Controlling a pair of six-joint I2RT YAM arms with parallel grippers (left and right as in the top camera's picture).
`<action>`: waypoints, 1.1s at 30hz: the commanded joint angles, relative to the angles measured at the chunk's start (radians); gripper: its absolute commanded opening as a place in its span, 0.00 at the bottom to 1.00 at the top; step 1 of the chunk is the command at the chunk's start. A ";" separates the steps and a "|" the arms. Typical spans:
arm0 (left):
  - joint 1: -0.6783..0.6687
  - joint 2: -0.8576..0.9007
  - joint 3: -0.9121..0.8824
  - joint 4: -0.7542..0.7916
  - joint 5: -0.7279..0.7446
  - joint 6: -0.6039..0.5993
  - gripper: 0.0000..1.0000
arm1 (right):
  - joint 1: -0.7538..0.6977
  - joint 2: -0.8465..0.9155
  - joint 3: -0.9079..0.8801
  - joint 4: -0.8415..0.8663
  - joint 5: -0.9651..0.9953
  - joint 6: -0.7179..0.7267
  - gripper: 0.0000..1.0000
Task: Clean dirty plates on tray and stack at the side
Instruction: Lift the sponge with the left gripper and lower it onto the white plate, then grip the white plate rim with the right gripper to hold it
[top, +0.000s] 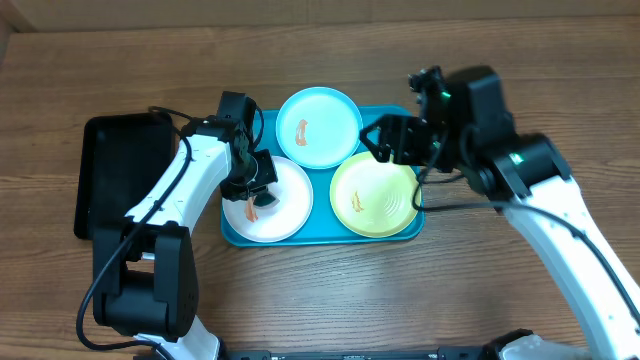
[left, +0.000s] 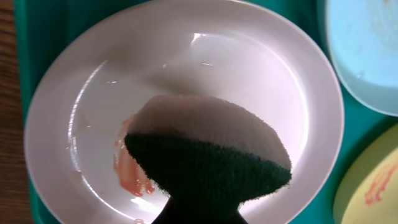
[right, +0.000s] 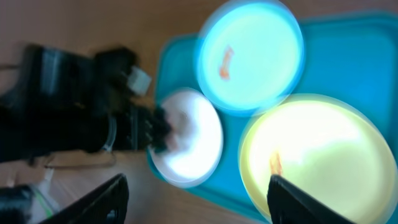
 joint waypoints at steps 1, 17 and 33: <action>-0.001 0.006 -0.002 0.002 -0.054 -0.077 0.04 | 0.059 0.128 0.150 -0.080 0.127 0.042 0.71; -0.001 0.006 -0.002 -0.013 -0.051 -0.101 0.04 | 0.228 0.555 0.174 0.166 0.171 0.060 0.42; -0.002 0.006 -0.002 -0.003 -0.051 -0.101 0.04 | 0.258 0.705 0.150 0.172 0.160 0.060 0.31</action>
